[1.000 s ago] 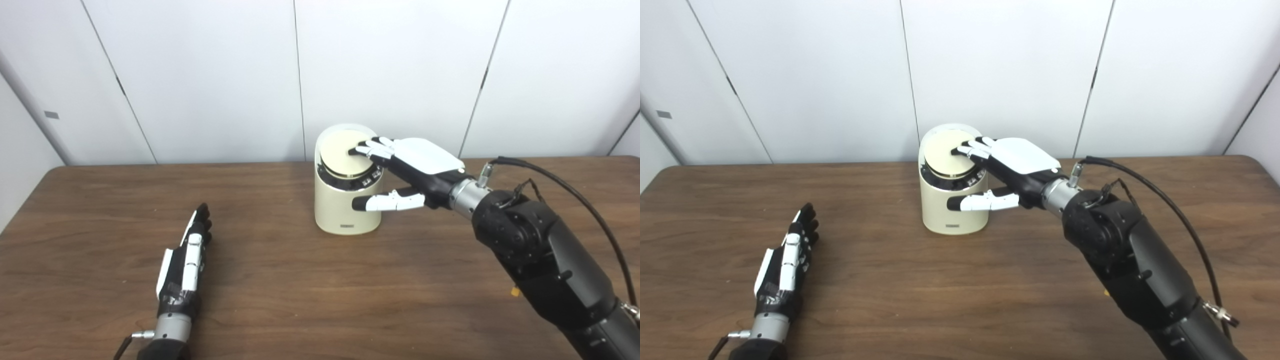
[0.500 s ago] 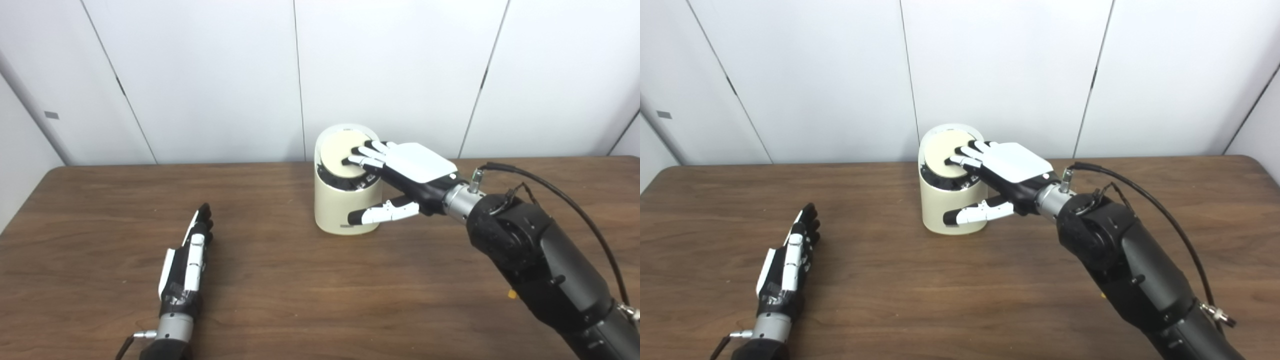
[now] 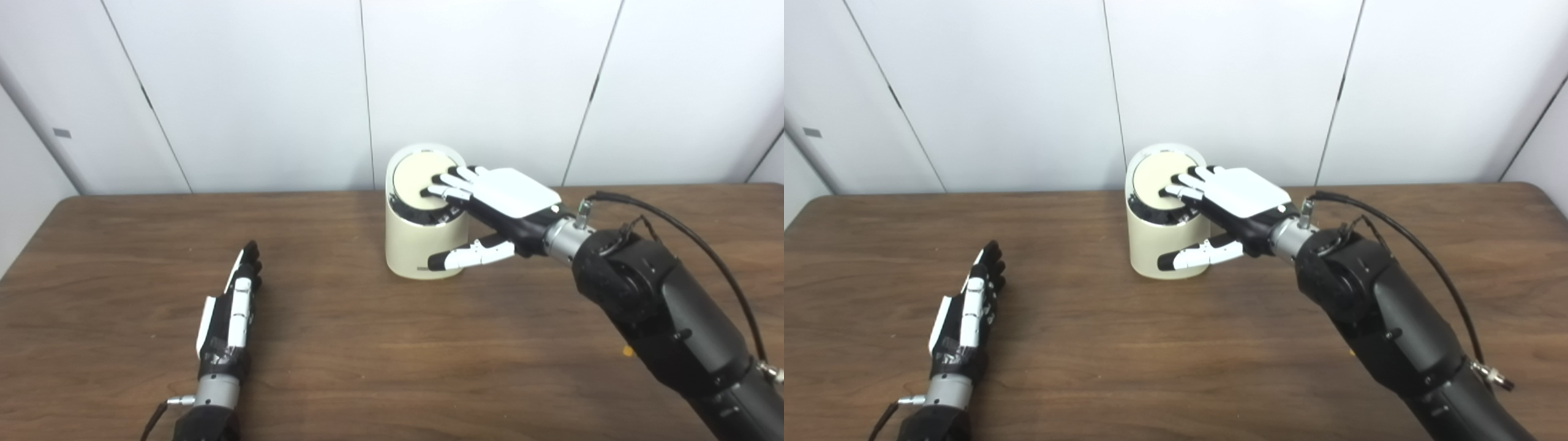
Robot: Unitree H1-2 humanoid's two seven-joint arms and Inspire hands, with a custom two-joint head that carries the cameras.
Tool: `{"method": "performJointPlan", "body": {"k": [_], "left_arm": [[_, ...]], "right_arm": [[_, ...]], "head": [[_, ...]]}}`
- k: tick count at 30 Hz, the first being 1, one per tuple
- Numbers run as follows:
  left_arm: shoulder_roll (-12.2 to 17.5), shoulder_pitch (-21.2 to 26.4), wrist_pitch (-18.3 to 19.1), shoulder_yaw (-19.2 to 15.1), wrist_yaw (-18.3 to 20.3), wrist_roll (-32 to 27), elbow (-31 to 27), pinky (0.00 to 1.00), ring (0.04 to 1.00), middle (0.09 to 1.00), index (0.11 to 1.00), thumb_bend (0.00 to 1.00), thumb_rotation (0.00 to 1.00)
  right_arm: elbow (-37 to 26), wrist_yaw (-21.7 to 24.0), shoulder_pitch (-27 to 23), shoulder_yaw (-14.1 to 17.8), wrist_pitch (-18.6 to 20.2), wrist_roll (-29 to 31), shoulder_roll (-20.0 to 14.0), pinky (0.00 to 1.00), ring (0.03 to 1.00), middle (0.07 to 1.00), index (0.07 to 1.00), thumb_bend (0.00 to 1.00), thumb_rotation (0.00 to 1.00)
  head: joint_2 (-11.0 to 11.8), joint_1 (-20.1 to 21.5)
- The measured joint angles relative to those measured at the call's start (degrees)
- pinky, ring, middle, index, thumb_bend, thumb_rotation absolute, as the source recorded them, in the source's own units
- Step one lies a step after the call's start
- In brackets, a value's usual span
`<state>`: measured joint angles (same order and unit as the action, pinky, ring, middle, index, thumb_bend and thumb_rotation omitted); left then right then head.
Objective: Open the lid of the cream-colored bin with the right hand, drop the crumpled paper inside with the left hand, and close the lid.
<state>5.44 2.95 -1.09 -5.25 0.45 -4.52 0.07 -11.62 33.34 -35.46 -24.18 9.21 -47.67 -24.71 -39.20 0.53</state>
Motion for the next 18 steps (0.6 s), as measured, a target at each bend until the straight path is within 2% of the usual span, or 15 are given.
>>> {"method": "performJointPlan", "body": {"k": [3,9,14,18], "left_arm": [[-0.2,0.0,0.5,0.0,0.0,-0.1,-0.4,1.00,1.000,1.000,1.000,0.49,1.00],[-0.7,0.0,0.9,-0.1,0.0,-0.4,-0.7,1.00,1.000,1.000,1.000,0.49,1.00],[-0.7,0.0,1.0,-0.1,0.0,-0.4,-0.8,1.00,1.000,1.000,1.000,0.49,1.00],[-0.7,0.0,0.9,0.0,0.0,-0.3,-0.8,1.00,1.000,1.000,1.000,0.48,1.00]], "right_arm": [[-0.2,2.2,-0.9,-0.2,0.8,-1.1,0.0,1.00,1.000,0.932,0.868,0.70,1.00],[-0.5,3.4,-1.4,-0.5,1.9,-1.5,0.0,1.00,1.000,0.932,0.857,0.70,1.00],[-0.7,3.9,-1.4,-0.4,2.1,-1.5,0.0,1.00,1.000,0.967,0.906,0.70,1.00],[-0.9,3.5,0.1,0.8,2.1,-0.2,0.2,1.00,1.000,0.993,0.950,0.70,1.00]], "head": [[-0.3,-0.2],[-0.3,-0.2],[-0.5,-0.4],[-0.4,-0.4]]}}
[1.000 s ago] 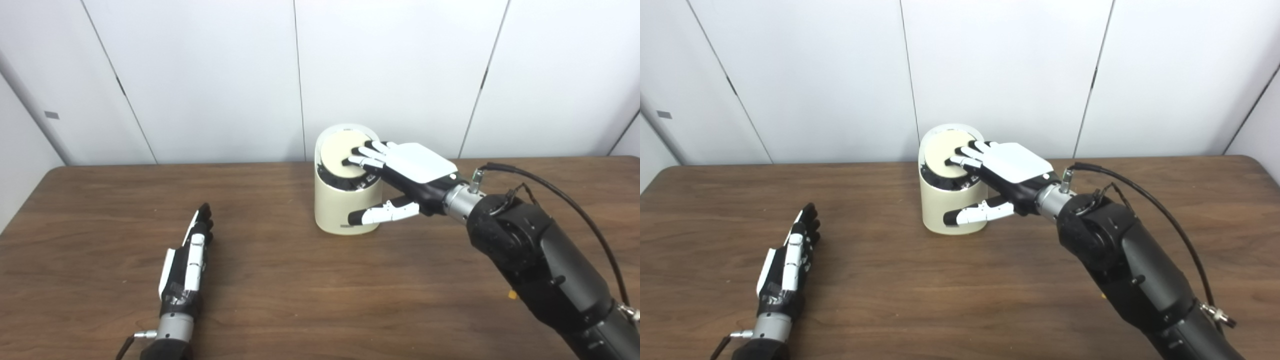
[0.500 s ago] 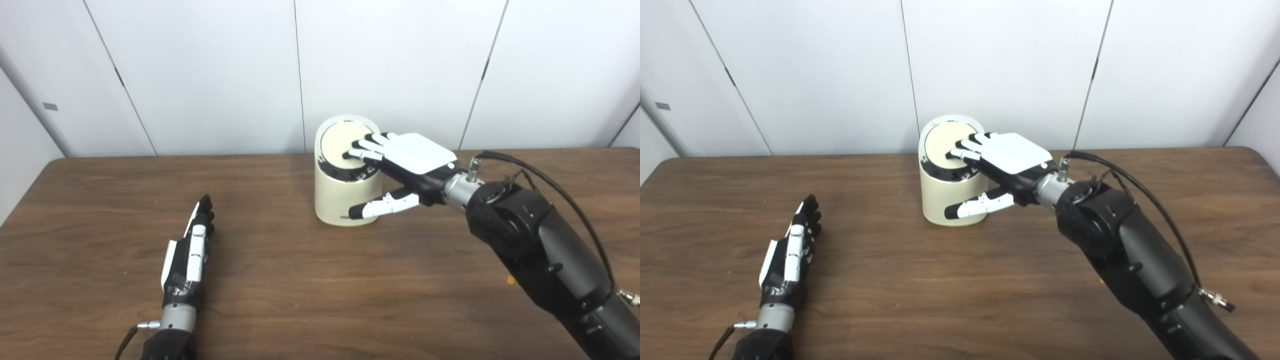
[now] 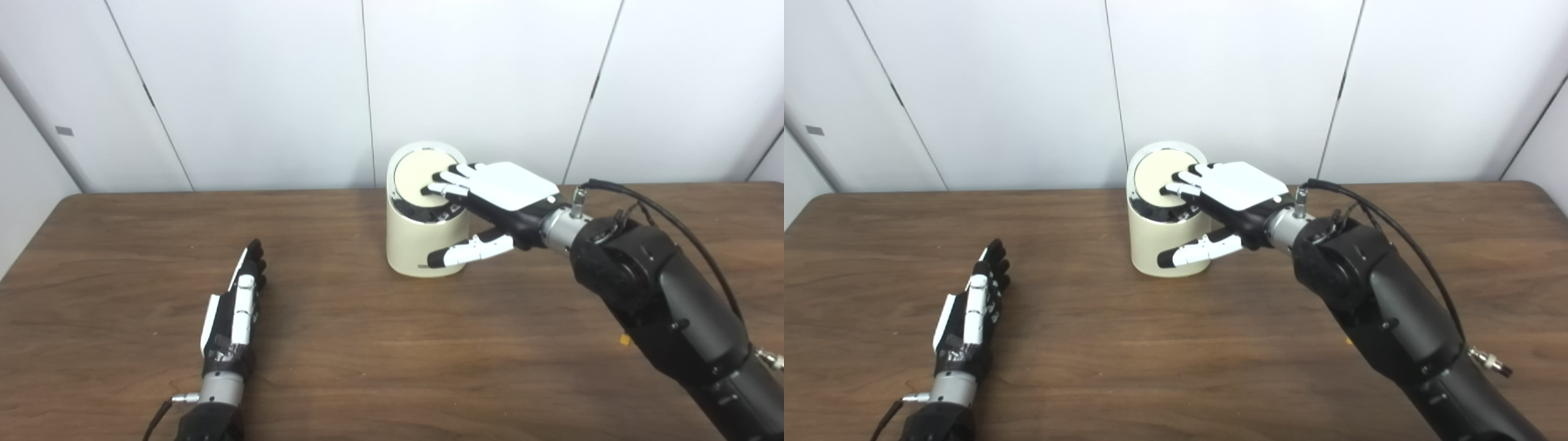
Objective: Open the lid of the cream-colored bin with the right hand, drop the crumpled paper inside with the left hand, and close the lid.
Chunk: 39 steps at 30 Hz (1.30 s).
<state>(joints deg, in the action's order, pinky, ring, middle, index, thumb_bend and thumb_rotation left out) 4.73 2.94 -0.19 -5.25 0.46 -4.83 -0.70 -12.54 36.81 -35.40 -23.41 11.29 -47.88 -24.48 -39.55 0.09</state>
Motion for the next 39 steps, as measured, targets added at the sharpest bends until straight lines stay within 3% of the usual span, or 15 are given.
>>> {"method": "performJointPlan", "body": {"k": [10,13,21,32,39], "left_arm": [[0.4,0.0,0.1,0.2,0.2,0.2,0.0,1.00,1.000,1.000,1.000,0.43,1.00],[0.8,0.0,-0.2,0.2,0.6,0.0,0.2,1.00,1.000,1.000,1.000,0.45,0.95],[1.2,0.0,0.6,-0.1,1.4,-2.3,0.4,1.00,1.000,1.000,1.000,0.43,0.92],[2.3,0.0,0.6,-0.3,2.8,-2.7,0.5,1.00,1.000,1.000,1.000,0.43,0.94],[2.7,0.0,0.5,-0.3,3.1,-2.7,0.6,1.00,1.000,1.000,1.000,0.44,0.96]], "right_arm": [[0.1,-6.5,4.6,4.5,-0.1,2.3,3.9,1.00,1.000,1.000,1.000,0.66,1.00],[0.1,-7.7,5.2,5.7,0.0,2.6,4.3,1.00,1.000,1.000,1.000,0.65,1.00],[0.6,-11.0,8.1,11.0,2.6,5.4,6.0,1.00,1.000,1.000,1.000,0.62,1.00],[0.7,-16.7,14.4,17.1,2.8,13.3,6.5,1.00,1.000,1.000,1.000,0.58,1.00],[0.6,-17.2,18.2,19.4,6.6,17.3,6.7,0.99,1.000,1.000,1.000,0.60,1.00]], "head": [[0.5,0.0],[0.8,0.2],[1.3,0.9],[1.4,1.6],[1.1,2.1]]}}
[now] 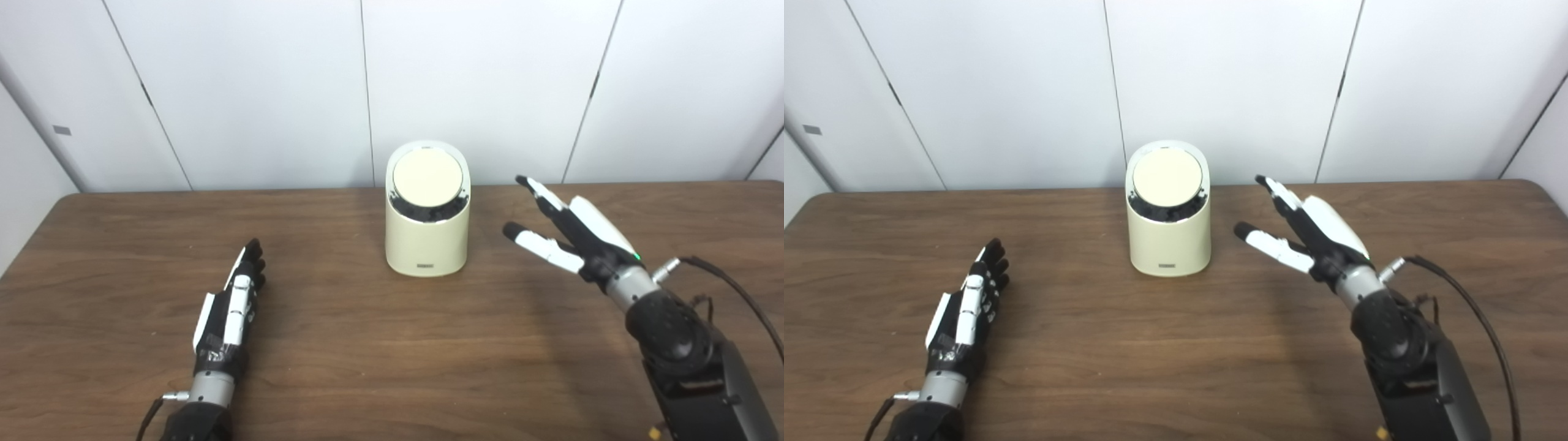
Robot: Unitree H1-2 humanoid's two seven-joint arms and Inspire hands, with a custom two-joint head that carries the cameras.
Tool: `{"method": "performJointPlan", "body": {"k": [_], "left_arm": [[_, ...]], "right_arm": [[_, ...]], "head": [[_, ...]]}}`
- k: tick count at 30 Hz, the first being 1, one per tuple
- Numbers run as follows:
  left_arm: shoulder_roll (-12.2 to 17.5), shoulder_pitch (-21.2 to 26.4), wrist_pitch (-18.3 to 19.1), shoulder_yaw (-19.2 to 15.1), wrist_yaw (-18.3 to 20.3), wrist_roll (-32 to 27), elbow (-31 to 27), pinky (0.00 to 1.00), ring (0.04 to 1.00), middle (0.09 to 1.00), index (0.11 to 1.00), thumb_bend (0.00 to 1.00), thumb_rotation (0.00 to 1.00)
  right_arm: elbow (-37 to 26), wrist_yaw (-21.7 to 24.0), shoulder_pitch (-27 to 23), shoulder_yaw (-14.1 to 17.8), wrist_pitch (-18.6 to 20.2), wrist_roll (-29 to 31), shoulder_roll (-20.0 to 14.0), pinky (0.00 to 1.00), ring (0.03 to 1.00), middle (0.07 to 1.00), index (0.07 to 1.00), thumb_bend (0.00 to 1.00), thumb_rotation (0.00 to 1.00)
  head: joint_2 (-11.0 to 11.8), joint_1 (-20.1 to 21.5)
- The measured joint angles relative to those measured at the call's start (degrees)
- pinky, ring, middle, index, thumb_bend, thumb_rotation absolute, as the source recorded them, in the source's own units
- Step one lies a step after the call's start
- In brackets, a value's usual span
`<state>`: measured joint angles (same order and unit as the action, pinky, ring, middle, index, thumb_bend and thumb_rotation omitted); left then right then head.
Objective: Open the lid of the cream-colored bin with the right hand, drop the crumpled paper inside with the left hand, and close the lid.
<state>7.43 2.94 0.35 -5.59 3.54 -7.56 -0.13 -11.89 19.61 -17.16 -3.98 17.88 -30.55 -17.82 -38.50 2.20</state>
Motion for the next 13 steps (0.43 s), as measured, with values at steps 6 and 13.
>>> {"method": "performJointPlan", "body": {"k": [6,13], "left_arm": [[0.3,0.0,0.0,0.0,0.1,0.0,0.0,1.00,1.000,1.000,1.000,0.41,0.95],[0.3,-0.1,1.3,0.0,0.3,0.0,-1.6,1.00,1.000,1.000,1.000,0.39,0.98]], "right_arm": [[0.0,-2.2,3.2,2.4,0.9,4.2,1.2,0.96,1.000,1.000,1.000,0.64,1.00],[1.2,-7.0,5.6,6.0,-0.1,11.3,5.5,0.93,0.998,1.000,0.994,0.69,1.00]], "head": [[-0.3,0.2],[-0.8,0.3]]}}
